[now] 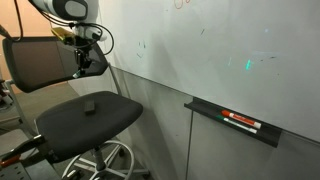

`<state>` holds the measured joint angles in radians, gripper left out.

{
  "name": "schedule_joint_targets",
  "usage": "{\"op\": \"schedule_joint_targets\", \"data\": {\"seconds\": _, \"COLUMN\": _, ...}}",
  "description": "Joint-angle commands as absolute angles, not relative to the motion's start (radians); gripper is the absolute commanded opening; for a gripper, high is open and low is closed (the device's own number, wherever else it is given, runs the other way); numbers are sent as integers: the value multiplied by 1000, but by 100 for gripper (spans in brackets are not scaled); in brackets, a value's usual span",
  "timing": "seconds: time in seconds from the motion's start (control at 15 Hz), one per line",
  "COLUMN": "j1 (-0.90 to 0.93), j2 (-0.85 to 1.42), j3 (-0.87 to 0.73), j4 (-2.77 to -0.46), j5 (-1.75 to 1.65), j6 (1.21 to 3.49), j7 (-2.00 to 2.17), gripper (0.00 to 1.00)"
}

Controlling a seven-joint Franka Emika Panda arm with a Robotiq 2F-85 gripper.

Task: Use the marker from the seat to write on the whiteboard.

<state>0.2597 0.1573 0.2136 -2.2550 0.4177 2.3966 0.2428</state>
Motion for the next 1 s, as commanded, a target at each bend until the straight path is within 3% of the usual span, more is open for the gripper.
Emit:
{"op": "schedule_joint_targets", "data": {"seconds": 0.0, "j1": 254, "j2": 222, "j3": 261, "j4": -2275, "j5": 532, "j6": 2495, "j7": 177, "gripper": 6}}
{"op": "schedule_joint_targets", "data": {"seconds": 0.93, "j1": 244, "j2": 567, "j3": 276, "j4": -2177, "j5": 443, "j6": 2662, "j7": 123, "gripper": 6}}
